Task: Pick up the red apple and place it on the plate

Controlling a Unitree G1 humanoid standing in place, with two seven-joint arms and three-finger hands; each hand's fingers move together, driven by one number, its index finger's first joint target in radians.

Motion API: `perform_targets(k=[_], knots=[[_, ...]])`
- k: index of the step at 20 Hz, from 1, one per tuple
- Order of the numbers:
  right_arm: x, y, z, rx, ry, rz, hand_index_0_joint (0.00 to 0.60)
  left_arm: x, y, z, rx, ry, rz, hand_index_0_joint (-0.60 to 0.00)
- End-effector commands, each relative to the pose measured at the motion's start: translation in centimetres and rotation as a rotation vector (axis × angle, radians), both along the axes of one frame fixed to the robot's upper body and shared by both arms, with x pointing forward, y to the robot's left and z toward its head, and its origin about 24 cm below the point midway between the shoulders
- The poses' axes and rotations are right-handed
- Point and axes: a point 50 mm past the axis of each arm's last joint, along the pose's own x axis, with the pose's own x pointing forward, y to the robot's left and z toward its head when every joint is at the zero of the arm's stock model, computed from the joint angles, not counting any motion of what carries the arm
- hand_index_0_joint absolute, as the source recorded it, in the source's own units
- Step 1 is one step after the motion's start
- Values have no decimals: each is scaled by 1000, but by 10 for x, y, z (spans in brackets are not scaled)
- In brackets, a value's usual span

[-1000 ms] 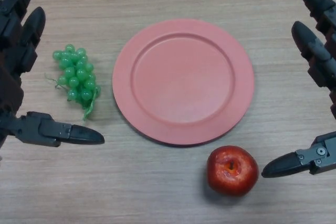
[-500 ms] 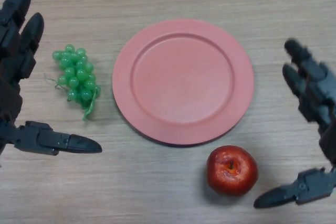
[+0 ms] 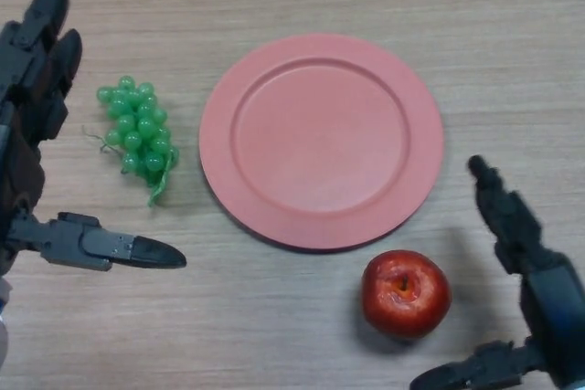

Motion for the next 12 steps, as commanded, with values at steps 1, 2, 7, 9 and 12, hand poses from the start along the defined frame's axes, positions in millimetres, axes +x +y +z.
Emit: perform_targets(k=[1,2,7,9,12], knots=[[-6,4,20,22,-195,8,0,-11,1,31,49,-209,8,0],[-6,8,16,12,-182,19,0,-11,1,31,50,-210,9,0],[4,15,7,77,-113,-63,0,-10,1,31,51,-206,4,0],[5,15,7,100,-100,-76,200,-10,0,31,53,-205,3,0],[9,17,9,227,-50,-92,600,-10,0,28,39,-198,-4,0]])
